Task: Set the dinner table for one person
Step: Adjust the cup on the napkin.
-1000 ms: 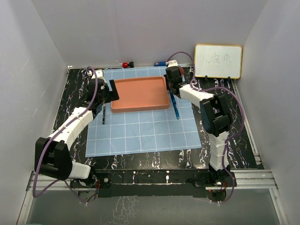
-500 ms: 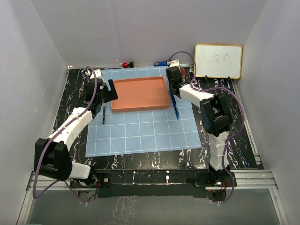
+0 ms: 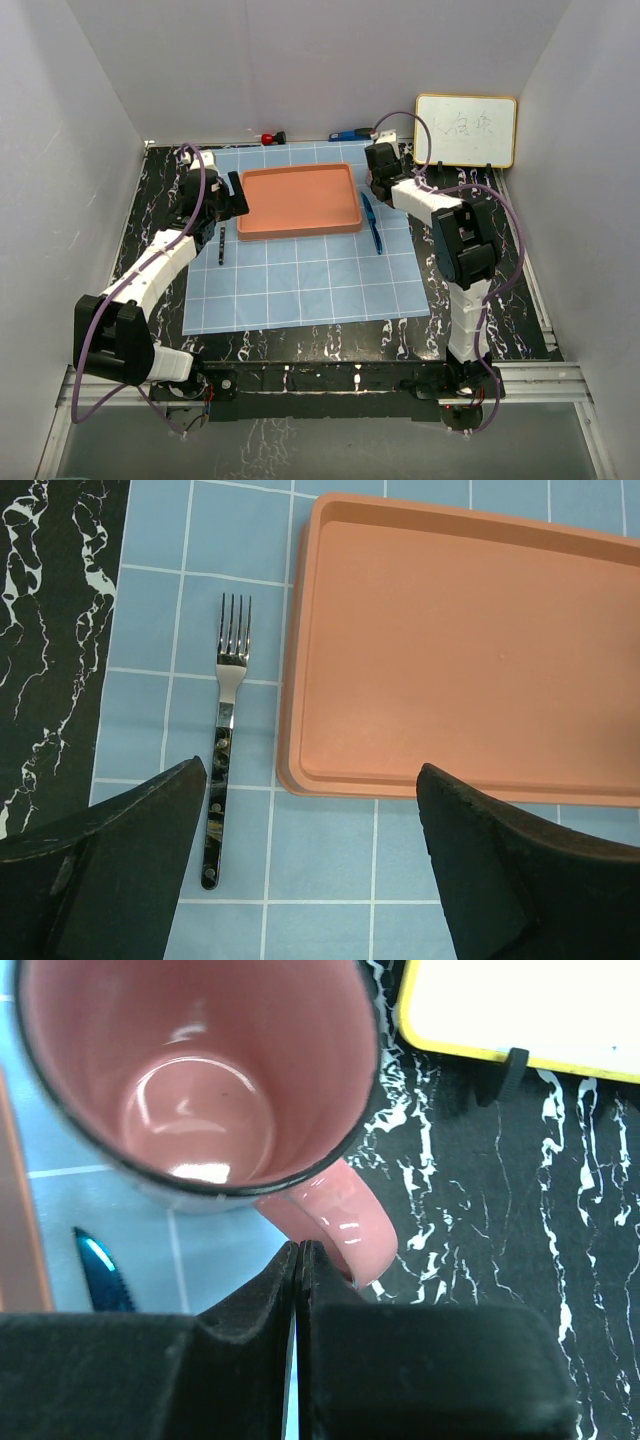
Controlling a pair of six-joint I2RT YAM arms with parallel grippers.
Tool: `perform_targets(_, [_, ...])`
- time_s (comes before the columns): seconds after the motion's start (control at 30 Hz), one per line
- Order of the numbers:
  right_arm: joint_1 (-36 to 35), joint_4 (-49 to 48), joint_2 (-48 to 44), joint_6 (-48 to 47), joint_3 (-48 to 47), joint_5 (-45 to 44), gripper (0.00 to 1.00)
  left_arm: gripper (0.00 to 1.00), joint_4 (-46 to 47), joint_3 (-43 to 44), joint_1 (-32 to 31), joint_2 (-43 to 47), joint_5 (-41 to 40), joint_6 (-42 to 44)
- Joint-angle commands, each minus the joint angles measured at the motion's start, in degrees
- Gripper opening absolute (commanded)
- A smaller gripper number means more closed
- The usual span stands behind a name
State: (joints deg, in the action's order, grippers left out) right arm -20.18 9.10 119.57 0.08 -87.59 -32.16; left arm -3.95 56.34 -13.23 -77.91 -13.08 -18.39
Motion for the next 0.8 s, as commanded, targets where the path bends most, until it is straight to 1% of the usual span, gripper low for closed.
perform_targets(0.0, [2.5, -1.4, -3.4, -0.8, -0.1, -2.0, 0.0, 0.86, -0.5, -0.5, 0.6, 2.0, -0.9, 0.6])
perform_targets(0.23, [5.2, -2.1, -2.3, -1.4, -2.5, 1.4, 0.0, 0.86, -0.6, -0.4, 1.1, 1.9, -0.9, 0.7])
perform_targets(0.43, [5.4, -2.0, -1.3, -1.0, -4.1, 4.3, 0.0, 0.86, -0.7, 0.0, 1.4, 1.2, -0.4, 0.8])
perform_targets(0.47, [5.4, -2.1, -1.5, -0.6, -4.0, 4.8, 0.12, 0.86, -0.7, 0.1, 1.4, 1.0, -0.2, 0.8])
perform_targets(0.5, [5.5, -2.5, -1.9, -0.2, -3.6, 5.3, 0.26, 0.86, -0.7, 0.2, 1.4, 0.9, 0.0, 0.8])
perform_targets(0.53, [5.4, -2.8, -2.3, 0.1, -3.4, 5.8, 0.33, 0.86, -0.7, 0.3, 1.5, 0.8, 0.1, 0.9])
perform_targets(0.6, [5.4, -3.3, -3.2, 0.2, -3.1, 7.6, 0.38, 0.86, -0.7, 0.6, 1.5, 0.5, 0.6, 0.9])
perform_targets(0.77, [5.4, -2.8, -5.6, 1.2, -4.6, 15.5, 0.4, 0.86, -0.7, 1.1, 1.5, -0.2, 1.9, 1.1])
